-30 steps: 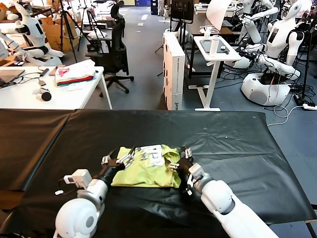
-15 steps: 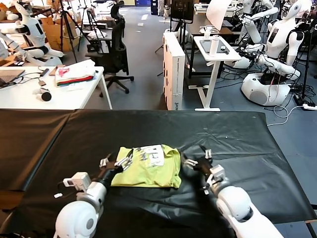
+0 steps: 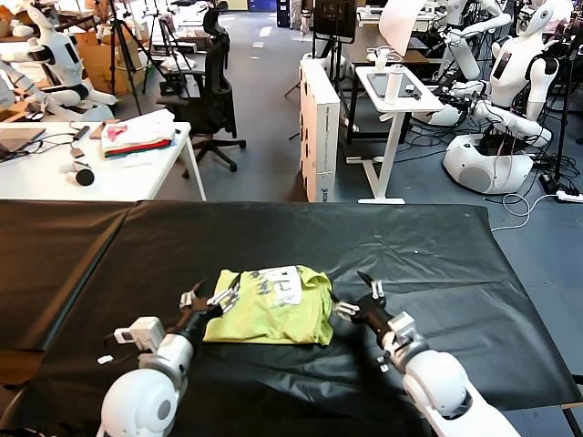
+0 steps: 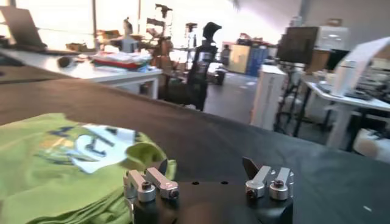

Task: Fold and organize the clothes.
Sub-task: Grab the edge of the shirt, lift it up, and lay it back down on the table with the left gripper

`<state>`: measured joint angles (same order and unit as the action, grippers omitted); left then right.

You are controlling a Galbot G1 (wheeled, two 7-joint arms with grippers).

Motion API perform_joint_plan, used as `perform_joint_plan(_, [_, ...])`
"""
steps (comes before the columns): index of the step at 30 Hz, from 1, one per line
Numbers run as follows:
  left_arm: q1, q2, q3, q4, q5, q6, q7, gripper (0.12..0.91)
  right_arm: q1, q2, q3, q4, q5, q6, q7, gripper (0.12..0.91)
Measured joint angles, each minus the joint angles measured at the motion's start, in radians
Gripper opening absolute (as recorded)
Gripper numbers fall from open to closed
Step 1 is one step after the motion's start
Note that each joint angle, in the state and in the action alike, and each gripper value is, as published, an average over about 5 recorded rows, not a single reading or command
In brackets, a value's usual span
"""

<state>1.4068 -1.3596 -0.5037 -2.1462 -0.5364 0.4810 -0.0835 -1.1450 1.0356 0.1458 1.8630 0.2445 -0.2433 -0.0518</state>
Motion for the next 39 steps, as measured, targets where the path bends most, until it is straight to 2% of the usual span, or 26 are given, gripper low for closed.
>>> perform_joint_plan(5, [0.006,-0.009,0.003,0.001,0.011,-0.001,0.0,0.907,0.095,0.017,-0.102,-0.074,-0.027,0.002,0.016,0.907])
perform_joint_plan(9, [0.009,-0.013,0.003,0.002,0.016,-0.003,0.0,0.907,0.146,0.042,-0.142,-0.135,-0.03,0.006,0.055,0.907])
perform_joint_plan(14, [0.014,-0.015,0.002,0.008,0.021,-0.011,0.001,0.907,0.153,0.07,-0.129,-0.165,0.001,0.022,0.111,0.907])
perform_joint_plan(18, [0.016,-0.015,0.0,0.017,0.025,-0.018,0.002,0.907,0.124,0.083,-0.079,-0.156,0.052,0.06,0.164,0.907])
perform_joint_plan(20, [0.016,-0.013,0.001,0.023,0.026,-0.021,0.004,0.907,0.1,0.084,-0.049,-0.142,0.085,0.086,0.173,0.907])
perform_joint_plan(22, [0.016,-0.01,0.001,0.031,0.028,-0.023,0.006,0.907,0.072,0.08,-0.019,-0.125,0.111,0.106,0.161,0.907])
perform_joint_plan(26, [0.016,0.001,-0.001,0.044,0.03,-0.027,0.012,0.907,0.012,0.065,0.03,-0.077,0.136,0.12,0.104,0.907])
perform_joint_plan(28, [0.016,0.01,-0.002,0.051,0.03,-0.03,0.015,0.907,-0.019,0.054,0.05,-0.047,0.136,0.119,0.088,0.907])
perform_joint_plan(33, [0.008,0.028,-0.005,0.074,0.03,-0.037,0.025,0.907,-0.096,0.037,0.092,0.025,0.121,0.13,0.088,0.907])
perform_joint_plan(39, [-0.01,0.032,0.002,0.119,0.026,-0.064,0.054,0.907,-0.195,0.04,0.155,0.106,0.184,0.159,0.089,0.907])
